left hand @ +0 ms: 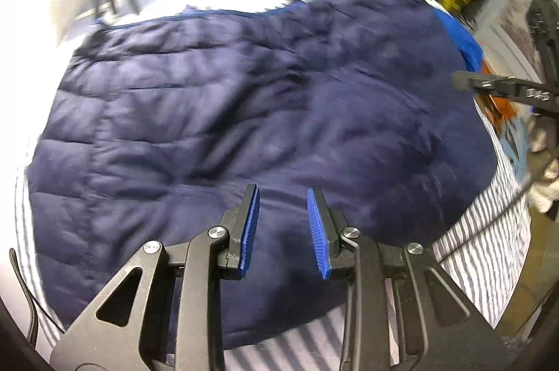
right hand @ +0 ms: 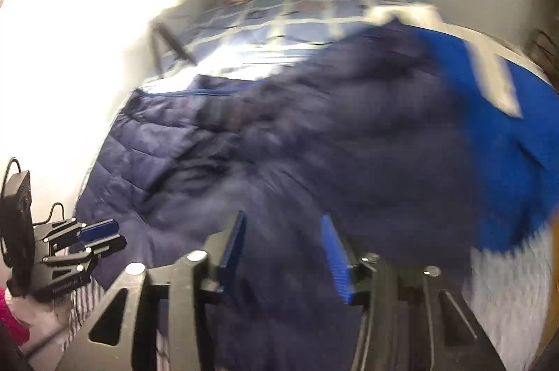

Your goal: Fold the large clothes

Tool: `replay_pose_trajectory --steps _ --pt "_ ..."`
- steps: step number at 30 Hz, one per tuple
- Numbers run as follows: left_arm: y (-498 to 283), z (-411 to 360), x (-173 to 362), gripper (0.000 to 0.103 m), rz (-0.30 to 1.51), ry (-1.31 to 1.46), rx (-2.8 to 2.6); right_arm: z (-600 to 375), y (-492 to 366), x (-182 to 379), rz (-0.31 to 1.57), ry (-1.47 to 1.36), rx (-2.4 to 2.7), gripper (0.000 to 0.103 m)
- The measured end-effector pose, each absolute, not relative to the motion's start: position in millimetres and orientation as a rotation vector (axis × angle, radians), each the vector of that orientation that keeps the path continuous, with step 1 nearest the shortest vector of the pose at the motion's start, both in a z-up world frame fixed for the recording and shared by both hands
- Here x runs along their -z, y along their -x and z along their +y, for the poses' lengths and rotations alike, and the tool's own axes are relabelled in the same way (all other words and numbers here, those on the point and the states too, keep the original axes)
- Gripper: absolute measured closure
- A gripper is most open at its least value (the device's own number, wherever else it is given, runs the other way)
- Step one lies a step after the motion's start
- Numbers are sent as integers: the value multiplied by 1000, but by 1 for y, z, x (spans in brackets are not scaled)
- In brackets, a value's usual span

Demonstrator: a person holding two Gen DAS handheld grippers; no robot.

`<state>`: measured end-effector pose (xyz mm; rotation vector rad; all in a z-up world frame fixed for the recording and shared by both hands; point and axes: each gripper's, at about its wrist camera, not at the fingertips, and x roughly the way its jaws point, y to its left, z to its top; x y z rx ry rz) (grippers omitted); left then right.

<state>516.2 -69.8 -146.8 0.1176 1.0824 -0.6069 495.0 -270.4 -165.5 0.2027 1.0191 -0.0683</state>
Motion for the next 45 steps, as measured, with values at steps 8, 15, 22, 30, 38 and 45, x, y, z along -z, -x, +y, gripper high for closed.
replay_pose_trajectory --steps 8,15,22,30,38,45 --pt "-509 -98 205 73 1129 -232 584 -369 -384 203 1048 -536 384 30" --pt "-526 -104 174 80 1152 -201 600 -384 -351 245 985 -806 403 23" --pt "-528 -133 169 80 1109 -187 625 -387 -347 265 945 -1025 387 17" --pt "-530 -136 208 80 1123 -164 601 -373 -387 257 957 -969 320 83" --pt "-525 -52 146 80 1059 53 494 -306 -421 164 942 -620 244 92" --pt "-466 37 102 80 973 75 326 -242 -448 104 892 -410 122 93"
